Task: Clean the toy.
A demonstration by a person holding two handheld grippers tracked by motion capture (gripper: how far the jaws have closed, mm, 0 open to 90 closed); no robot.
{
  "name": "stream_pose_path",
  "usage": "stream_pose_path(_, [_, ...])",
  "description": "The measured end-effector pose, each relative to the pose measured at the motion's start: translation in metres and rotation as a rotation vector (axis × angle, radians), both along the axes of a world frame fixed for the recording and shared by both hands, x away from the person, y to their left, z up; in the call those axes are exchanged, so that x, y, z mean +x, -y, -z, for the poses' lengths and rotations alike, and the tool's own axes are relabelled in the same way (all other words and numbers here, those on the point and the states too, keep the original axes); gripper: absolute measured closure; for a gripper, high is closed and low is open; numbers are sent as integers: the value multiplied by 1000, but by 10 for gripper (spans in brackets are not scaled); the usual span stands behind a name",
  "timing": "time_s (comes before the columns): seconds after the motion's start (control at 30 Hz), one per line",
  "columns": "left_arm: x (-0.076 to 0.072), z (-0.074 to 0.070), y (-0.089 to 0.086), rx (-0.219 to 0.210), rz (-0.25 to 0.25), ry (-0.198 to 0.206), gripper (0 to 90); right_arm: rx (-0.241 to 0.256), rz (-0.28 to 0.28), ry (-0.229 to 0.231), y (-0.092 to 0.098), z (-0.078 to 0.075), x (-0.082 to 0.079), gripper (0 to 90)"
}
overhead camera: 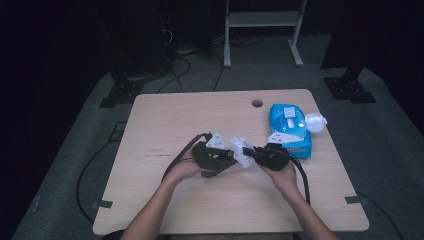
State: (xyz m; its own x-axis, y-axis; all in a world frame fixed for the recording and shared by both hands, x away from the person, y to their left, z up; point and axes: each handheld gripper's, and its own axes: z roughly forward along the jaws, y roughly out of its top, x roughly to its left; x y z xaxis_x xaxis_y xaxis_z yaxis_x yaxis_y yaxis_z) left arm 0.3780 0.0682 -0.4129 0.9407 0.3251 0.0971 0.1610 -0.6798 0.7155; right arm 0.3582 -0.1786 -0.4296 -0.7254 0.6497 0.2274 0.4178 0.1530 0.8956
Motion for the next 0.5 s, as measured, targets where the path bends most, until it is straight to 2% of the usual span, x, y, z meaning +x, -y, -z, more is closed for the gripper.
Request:
stream_pose_path(0.1, [-6,-3,-2,-16,9,19,575,32,-37,55,-10,-14,-9,819])
stream_pose_path(0.2, [-9,-7,-6,-37,12,35,576,42,-52,106,-17,-23,-16,819])
stream_pose_path(0.27, [-11,-8,-8,-57,8,31,576,49,-52,117,-17,-24,-17,819])
stream_pose_path(0.4, [-11,-7,-12,-71,1,28,577,19,-22,104,-12,-20,-12,819])
stream_pose_path(0.43, [-11,-7,-14,-83,0,22,577,8,-10,96,-10,-17,-11,819])
stream_pose_path(0.5, [-10,-8,-15,-81,3,24,577,-12,18,72,-6,-9,-6,819])
